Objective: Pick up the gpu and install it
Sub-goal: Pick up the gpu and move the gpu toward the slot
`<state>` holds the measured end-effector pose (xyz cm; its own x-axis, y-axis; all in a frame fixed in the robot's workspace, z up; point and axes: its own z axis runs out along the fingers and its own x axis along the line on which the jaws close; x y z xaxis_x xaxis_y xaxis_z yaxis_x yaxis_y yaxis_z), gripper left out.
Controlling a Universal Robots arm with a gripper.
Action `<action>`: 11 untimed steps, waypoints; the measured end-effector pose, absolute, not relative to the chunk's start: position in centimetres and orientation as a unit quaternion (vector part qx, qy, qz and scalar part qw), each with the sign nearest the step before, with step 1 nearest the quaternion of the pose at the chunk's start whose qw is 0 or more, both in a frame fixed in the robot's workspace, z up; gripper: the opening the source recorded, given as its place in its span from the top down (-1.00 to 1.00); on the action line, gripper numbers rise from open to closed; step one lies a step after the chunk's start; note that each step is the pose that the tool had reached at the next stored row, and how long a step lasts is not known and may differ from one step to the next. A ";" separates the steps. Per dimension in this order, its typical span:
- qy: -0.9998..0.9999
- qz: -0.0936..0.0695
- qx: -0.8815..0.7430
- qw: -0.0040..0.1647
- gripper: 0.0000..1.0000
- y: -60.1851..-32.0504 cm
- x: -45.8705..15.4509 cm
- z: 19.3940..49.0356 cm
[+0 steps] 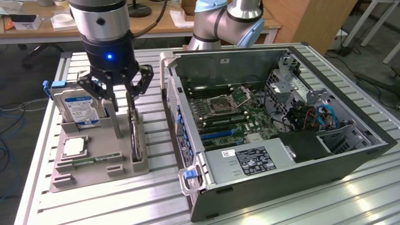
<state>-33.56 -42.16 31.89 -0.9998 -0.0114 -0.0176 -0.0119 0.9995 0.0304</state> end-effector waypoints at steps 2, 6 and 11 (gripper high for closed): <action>1.000 0.015 -0.006 0.009 0.18 -42.2 -33.6 31.8; 1.000 0.015 -0.006 0.009 0.18 -42.2 -33.6 31.6; 1.000 0.015 -0.006 0.009 0.18 -42.2 -33.6 31.4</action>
